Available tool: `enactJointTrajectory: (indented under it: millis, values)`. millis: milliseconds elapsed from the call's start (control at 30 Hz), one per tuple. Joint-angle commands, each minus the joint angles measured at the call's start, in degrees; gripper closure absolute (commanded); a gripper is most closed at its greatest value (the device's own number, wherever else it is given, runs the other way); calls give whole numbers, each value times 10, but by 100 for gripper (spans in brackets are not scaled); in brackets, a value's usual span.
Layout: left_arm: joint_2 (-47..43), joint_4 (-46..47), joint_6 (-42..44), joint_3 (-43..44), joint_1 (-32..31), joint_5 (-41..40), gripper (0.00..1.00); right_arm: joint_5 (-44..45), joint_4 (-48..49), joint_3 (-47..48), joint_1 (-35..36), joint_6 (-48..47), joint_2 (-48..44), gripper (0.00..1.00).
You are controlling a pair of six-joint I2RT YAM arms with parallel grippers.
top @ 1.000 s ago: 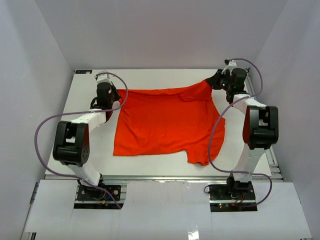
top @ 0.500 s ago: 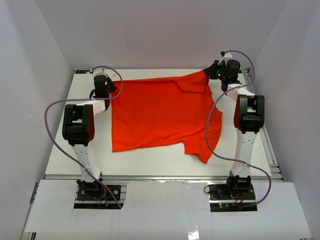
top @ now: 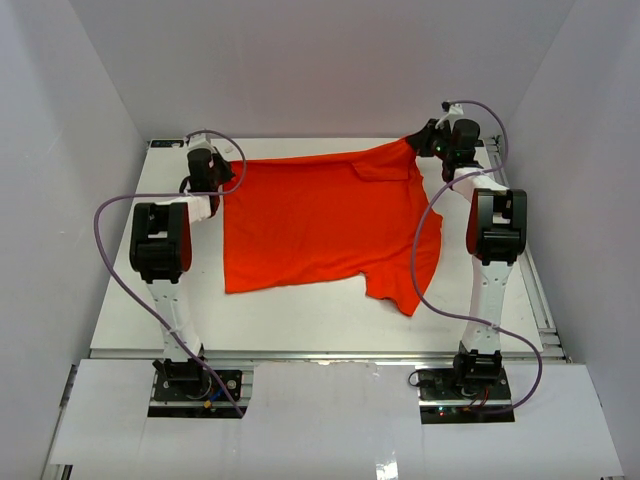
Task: Fold and stack the t-shirts
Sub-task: Flatten the tshirt out, then fold the tshirt
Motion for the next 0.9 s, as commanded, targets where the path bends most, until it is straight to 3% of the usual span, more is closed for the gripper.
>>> enactJointTrajectory:
  millis: [0,333,867]
  values:
    - [-11,13,13,22,24,10,92,-25,68,-6,-13,14,-4,94]
    - [-45,17,28,-17,34,54,92,-130,168,-93,-35,44,-35,93]
    - [-80,20,34,-67,34,101,92,-161,208,-201,-42,58,-101,94]
